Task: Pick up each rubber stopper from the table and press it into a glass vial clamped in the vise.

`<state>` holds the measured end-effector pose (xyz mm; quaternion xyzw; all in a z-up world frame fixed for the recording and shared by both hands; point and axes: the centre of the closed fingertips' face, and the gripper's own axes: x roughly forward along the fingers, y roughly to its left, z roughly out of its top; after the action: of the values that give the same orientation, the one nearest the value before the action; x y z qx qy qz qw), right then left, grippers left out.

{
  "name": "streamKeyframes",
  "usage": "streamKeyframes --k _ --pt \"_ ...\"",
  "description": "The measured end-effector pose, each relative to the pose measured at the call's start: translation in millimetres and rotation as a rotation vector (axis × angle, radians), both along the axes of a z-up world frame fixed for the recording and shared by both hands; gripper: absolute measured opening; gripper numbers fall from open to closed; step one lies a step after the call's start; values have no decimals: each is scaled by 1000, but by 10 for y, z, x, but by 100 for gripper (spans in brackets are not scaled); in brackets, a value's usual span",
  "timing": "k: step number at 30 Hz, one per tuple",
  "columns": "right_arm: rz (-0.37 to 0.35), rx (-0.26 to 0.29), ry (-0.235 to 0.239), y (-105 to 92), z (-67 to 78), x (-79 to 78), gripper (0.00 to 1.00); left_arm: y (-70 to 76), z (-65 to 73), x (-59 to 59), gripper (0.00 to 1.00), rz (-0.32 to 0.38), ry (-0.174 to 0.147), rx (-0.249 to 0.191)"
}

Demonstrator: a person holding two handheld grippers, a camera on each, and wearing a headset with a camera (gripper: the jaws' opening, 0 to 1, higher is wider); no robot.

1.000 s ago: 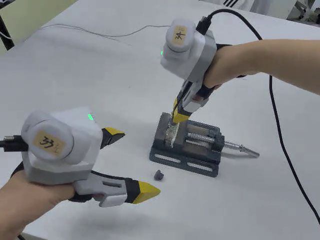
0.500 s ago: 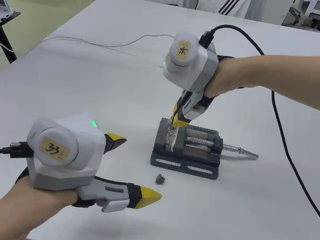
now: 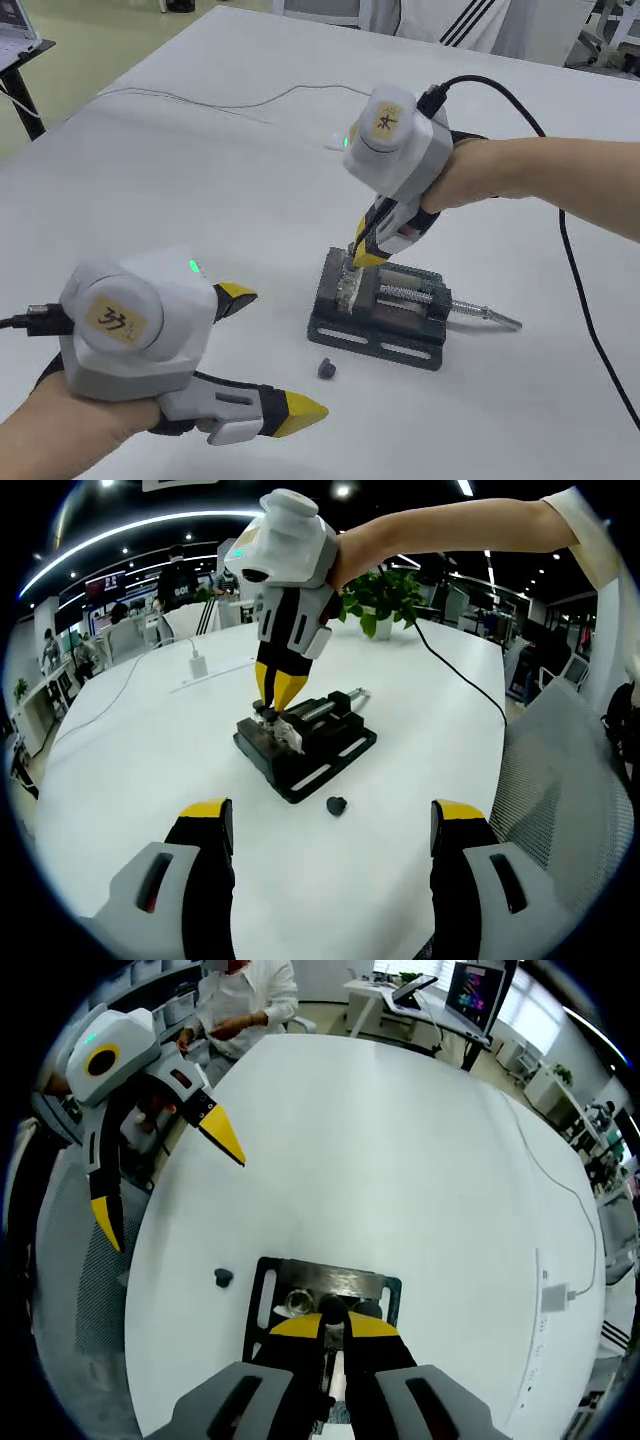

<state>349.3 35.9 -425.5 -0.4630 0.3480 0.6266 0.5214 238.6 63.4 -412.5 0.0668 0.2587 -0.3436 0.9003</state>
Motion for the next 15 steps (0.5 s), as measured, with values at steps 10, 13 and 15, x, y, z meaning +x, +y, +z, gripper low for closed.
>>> streamKeyframes --k 10,13,15 --pt "-39 81 39 -97 1 -163 36 36 -26 -18 79 -1 6 4" --pt "-72 107 62 -122 15 -255 46 53 -34 -24 80 0 8 6" --pt "-80 127 64 -142 20 -309 53 68 -39 -28 80 2 9 6"
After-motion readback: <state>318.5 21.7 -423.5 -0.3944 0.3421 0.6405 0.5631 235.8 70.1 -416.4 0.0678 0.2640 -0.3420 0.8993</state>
